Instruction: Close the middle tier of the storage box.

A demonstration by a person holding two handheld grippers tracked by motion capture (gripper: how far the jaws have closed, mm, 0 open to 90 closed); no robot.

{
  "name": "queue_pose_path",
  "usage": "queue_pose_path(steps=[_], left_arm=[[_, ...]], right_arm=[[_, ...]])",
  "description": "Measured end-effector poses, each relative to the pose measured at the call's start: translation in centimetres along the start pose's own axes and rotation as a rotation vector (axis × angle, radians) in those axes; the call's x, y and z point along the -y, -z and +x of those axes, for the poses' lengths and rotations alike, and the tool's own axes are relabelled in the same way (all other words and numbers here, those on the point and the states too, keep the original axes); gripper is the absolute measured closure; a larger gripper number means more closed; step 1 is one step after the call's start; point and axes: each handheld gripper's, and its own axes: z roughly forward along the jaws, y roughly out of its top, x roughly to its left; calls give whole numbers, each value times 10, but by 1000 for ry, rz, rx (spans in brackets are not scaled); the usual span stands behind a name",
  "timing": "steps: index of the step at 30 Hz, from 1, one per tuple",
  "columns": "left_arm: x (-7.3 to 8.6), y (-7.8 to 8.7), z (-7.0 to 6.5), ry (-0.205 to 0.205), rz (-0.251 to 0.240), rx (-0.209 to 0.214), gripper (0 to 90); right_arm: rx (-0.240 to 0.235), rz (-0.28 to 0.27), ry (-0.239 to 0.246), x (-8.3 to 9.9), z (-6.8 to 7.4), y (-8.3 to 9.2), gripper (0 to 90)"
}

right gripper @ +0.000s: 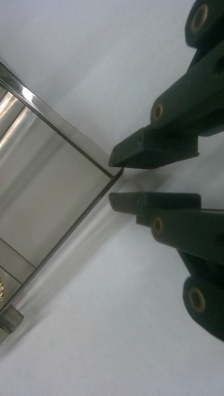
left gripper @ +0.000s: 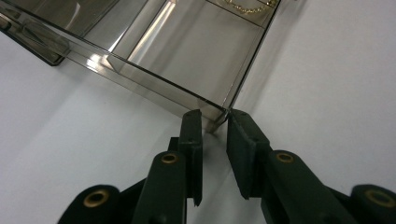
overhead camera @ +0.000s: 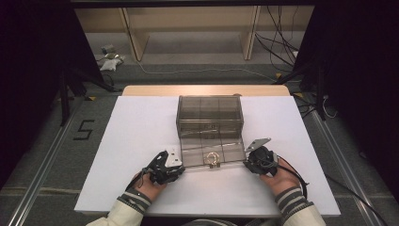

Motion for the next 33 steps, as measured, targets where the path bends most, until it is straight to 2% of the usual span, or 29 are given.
queue_pose_path(steps=[4,6,8,15,20,33], left_arm=[[0,0,0,-1,3,-1,783],[0,1,0,-16,12,-26,815],[1,1,0,-11,10,-39,838],[0,1,1,-19,12,-46,840],[-1,5,3,-5,-13,-62,838],[-6,10,14,15,-40,-95,830]], right_arm=[[9,6,5,-1,0,-3,782],[9,3,3,-1,0,-4,787],[4,0,0,-2,1,-4,785],[14,-5,6,-4,2,-5,778],[14,-18,3,-4,3,-4,780],[17,-48,-5,-9,3,-1,791]])
